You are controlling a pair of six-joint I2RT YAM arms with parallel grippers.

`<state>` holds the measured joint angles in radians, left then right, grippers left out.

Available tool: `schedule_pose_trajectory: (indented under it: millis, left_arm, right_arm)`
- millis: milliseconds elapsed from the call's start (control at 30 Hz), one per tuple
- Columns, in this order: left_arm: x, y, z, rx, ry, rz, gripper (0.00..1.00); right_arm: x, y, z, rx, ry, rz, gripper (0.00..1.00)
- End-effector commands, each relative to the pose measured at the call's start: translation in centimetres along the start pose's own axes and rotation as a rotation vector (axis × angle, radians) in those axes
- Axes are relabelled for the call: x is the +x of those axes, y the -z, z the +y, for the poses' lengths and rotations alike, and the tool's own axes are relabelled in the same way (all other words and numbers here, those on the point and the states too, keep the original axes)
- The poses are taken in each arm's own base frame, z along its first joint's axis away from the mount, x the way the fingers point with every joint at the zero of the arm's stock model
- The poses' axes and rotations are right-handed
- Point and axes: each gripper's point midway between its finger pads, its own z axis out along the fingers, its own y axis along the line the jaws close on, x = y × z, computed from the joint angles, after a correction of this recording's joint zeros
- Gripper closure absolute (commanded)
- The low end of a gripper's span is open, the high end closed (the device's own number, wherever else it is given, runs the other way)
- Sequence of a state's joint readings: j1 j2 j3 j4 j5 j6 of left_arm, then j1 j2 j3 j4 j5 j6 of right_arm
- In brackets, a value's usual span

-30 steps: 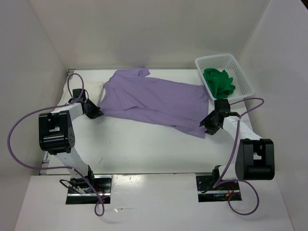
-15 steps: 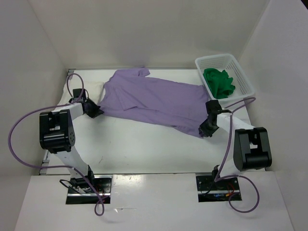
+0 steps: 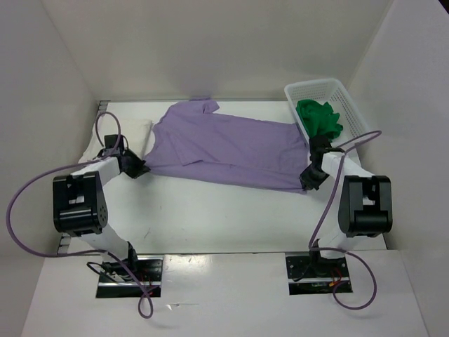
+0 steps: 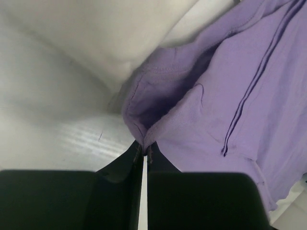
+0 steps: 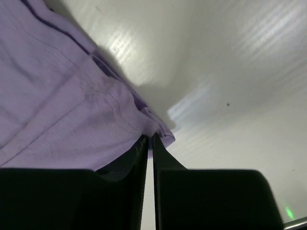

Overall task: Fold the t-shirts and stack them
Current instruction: Fold the flattened tshirt in 1/3 of the way

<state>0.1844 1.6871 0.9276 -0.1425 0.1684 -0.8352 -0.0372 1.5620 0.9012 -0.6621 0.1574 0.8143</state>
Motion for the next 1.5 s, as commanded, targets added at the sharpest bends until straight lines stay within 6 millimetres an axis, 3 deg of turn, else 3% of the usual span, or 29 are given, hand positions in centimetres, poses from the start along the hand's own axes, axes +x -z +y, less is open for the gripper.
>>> schedule_pose_trajectory:
  millis: [0,67,100,167,333,400,433,500,533,567,667,700,767,833,867,933,1000,1033,1133,1167,1267,1400,1467]
  left_arm:
    - [-0.4,2.2,1.1,-0.026,-0.04,-0.061,1.0]
    - [0.2,3.4,1.3,-0.025,-0.05,-0.063,1.0]
    - [0.8,3.9,1.8,-0.04,-0.057,-0.046,1.0]
    - [1.4,5.8,1.9,-0.039,-0.072,-0.047,1.0]
    - [2.6,9.1,2.7,-0.042,-0.063,-0.043,1.0]
    - [4.6,9.7,4.3,-0.079,-0.052,0.0,0.93]
    - [5.6,10.2,4.0,-0.046,-0.032,0.024,0.86]
    - [7.2,10.5,4.2,-0.032,0.02,0.072,0.7]
    - [7.4,10.7,4.2,-0.035,0.039,0.074,0.58]
    - [7.4,10.8,4.9,-0.063,0.053,0.076,0.38]
    - [5.1,11.5,4.4,-0.065,0.059,-0.001,0.17]
    - [4.2,11.6,4.0,-0.05,0.062,-0.027,0.15]
    - [2.0,11.9,2.5,-0.004,0.042,-0.088,0.11]
    - [1.4,11.7,0.6,0.092,0.009,-0.091,0.28]
    - [1.9,11.3,-0.3,0.139,0.005,-0.047,0.39]
    - [2.9,10.5,-2.4,0.195,-0.044,-0.023,0.7]
    - [4.0,9.3,-3.6,0.207,-0.056,0.02,0.8]
    - [4.5,9.4,-6.0,0.248,-0.101,0.023,0.83]
    - [5.4,8.5,-9.4,0.268,-0.168,0.017,0.83]
    - [4.8,8.3,-10.2,0.262,-0.164,-0.004,0.83]
    - [5.0,3.7,-8.9,0.176,-0.135,0.045,0.84]
    - [6.3,2.1,-9.2,0.163,-0.12,0.11,0.85]
    - [7.4,2.2,-8.2,0.127,-0.113,0.112,0.75]
  right_arm:
    - [-2.2,-0.1,-1.2,0.101,0.122,-0.052,0.87]
    - [-1.4,-0.6,-1.1,0.094,0.141,-0.008,0.73]
    - [-1.2,-0.6,-1.0,0.086,0.154,0.001,0.6]
    - [-1.5,0.6,0.1,0.018,0.157,-0.004,0.5]
    - [-2.4,5.6,3.2,-0.164,0.203,-0.083,0.46]
    - [-1.1,7.0,4.9,-0.233,0.25,-0.072,0.46]
    - [-0.1,7.3,5.6,-0.258,0.261,-0.05,0.46]
    - [2.1,9.1,9.1,-0.372,0.325,-0.035,0.49]
    - [2.9,9.5,10.2,-0.396,0.328,-0.022,0.53]
    - [3.7,10.1,11.5,-0.427,0.345,-0.016,0.53]
    - [6.3,11.8,14.7,-0.547,0.416,0.01,0.62]
    - [6.9,11.9,15.6,-0.569,0.425,0.009,0.62]
    - [7.6,11.2,15.9,-0.561,0.439,0.022,0.72]
    - [7.9,11.3,15.9,-0.564,0.448,0.025,0.79]
    - [8.0,11.0,15.8,-0.563,0.458,0.022,0.91]
    - [8.3,11.0,16.0,-0.573,0.466,0.02,0.99]
    - [9.5,10.4,15.5,-0.575,0.482,0.056,0.99]
    - [9.5,10.6,15.8,-0.59,0.482,0.057,0.99]
    - [9.9,10.9,15.6,-0.602,0.491,0.054,0.97]
    - [10.2,11.2,15.6,-0.617,0.498,0.049,0.97]
    - [10.6,11.6,15.7,-0.643,0.502,0.063,0.94]
    - [10.5,12.3,15.3,-0.662,0.491,0.053,0.88]
    - [10.5,12.6,15.2,-0.676,0.49,0.043,0.86]
